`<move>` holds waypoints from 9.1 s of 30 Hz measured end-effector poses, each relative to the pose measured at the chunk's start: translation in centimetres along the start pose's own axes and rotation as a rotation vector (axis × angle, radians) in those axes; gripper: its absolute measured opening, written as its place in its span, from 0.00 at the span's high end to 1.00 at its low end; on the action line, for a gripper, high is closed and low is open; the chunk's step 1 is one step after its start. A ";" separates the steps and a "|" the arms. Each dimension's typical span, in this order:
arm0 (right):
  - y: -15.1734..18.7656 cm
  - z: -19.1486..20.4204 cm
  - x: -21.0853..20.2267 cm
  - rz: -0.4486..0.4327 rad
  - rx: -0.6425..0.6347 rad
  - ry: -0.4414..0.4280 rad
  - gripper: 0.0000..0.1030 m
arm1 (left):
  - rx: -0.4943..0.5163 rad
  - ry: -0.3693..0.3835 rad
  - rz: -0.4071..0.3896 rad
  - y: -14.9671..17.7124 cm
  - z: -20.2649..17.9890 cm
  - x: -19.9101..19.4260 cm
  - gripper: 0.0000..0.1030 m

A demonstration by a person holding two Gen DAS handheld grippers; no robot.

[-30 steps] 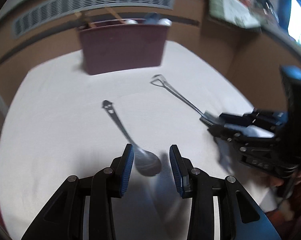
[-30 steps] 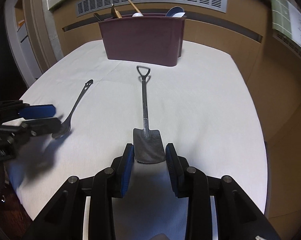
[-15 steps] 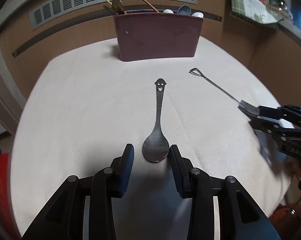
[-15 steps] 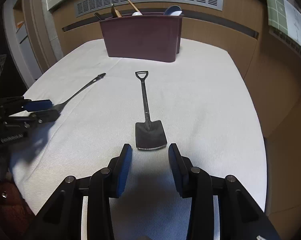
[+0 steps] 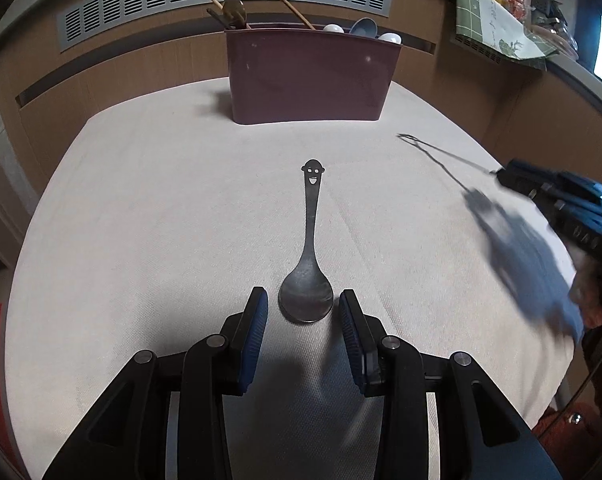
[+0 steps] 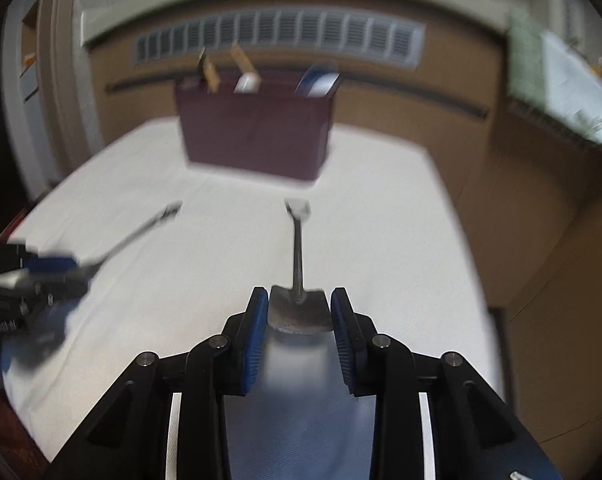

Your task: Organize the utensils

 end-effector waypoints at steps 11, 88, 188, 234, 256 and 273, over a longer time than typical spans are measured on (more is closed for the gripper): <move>-5.1 0.2 -3.4 -0.156 -0.017 -0.034 0.98 | 0.000 -0.066 0.003 -1.0 -1.1 0.8 0.63; -0.6 -0.9 2.0 0.066 0.191 -0.216 0.95 | -0.028 -0.067 0.002 -0.6 1.4 0.9 0.58; -4.0 3.0 1.2 0.014 0.029 -0.199 0.96 | -0.076 -0.146 -0.040 2.7 6.3 -1.4 0.72; -5.3 1.8 -1.1 -0.072 0.060 -0.185 0.96 | -0.109 -0.163 -0.199 -1.4 5.9 -4.1 0.72; -8.7 1.4 -1.3 -0.117 0.028 -0.156 0.96 | -0.082 -0.130 -0.380 -10.6 6.0 -8.6 0.72; -24.9 -0.9 1.6 -0.267 -0.028 -0.086 0.95 | -0.170 0.120 -0.423 -30.2 6.0 -7.6 0.72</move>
Point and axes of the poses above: each gripper's, at about its wrist camera, not at the fingertips, and x roughly the way its jaws point, z to its left, y to its underside, the point moved 2 cm from there along x, roughly the way its jaws point, and after that the axes turned 15 degrees about -y, right-handed, at the moved point
